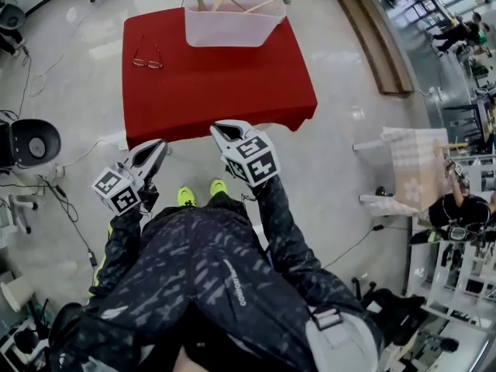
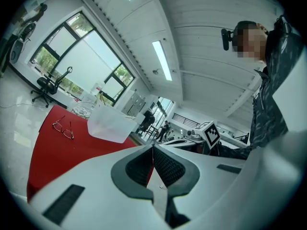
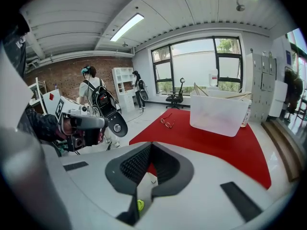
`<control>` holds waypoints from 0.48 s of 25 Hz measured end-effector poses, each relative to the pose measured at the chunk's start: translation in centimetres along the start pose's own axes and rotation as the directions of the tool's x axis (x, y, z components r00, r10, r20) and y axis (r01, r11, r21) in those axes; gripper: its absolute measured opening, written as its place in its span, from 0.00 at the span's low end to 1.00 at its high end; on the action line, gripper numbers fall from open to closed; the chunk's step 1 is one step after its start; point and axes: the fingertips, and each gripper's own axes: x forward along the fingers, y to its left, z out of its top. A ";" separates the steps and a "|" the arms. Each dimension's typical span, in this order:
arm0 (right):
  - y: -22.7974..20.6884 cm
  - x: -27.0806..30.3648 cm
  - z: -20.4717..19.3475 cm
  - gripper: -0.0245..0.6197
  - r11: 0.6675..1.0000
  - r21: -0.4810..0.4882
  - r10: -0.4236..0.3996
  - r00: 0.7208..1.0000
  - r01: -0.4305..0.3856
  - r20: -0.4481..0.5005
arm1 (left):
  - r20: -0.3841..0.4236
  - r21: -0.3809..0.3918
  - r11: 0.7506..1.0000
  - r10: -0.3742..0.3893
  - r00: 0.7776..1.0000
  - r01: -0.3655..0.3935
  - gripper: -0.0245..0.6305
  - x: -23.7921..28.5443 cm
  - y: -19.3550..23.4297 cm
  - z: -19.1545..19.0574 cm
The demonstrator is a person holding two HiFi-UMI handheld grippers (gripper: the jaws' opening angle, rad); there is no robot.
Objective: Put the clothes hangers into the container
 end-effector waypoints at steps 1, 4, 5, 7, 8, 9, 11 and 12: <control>0.1 0.0 0.1 0.06 1.000 -0.004 0.004 1.000 -0.004 0.002 | 0.003 0.002 1.000 0.006 1.000 -0.006 0.05 0.0 0.0 0.3; 0.5 -0.6 0.6 0.06 0.999 -0.026 0.021 1.000 -0.022 -0.010 | 0.026 -0.010 1.000 0.013 1.000 -0.013 0.05 0.0 -0.4 1.1; 0.5 -0.8 0.7 0.06 0.999 -0.030 0.024 1.000 -0.025 -0.009 | 0.030 -0.010 1.000 0.009 1.000 -0.009 0.05 0.1 -0.6 1.3; 0.1 -1.1 1.1 0.06 0.999 -0.026 0.022 1.000 -0.022 0.010 | 0.028 0.000 1.000 0.000 1.000 0.000 0.05 0.7 -0.9 1.6; -0.1 -1.3 1.2 0.06 1.000 -0.020 0.020 1.000 -0.020 0.020 | 0.029 0.003 1.000 -0.003 1.000 0.003 0.05 0.9 -1.0 1.7; -0.2 -1.5 1.2 0.06 1.000 -0.014 0.019 0.999 -0.018 0.028 | 0.032 0.004 1.000 -0.006 0.999 0.006 0.05 1.1 -1.2 1.8; -0.3 -1.7 1.3 0.06 1.000 -0.007 0.017 0.999 -0.017 0.038 | 0.037 0.006 1.000 -0.012 0.999 0.012 0.05 1.3 -1.5 2.0; -0.2 -1.8 1.4 0.06 1.000 -0.007 0.016 0.999 -0.016 0.042 | 0.035 0.010 1.000 -0.015 0.999 0.015 0.05 1.3 -1.6 2.0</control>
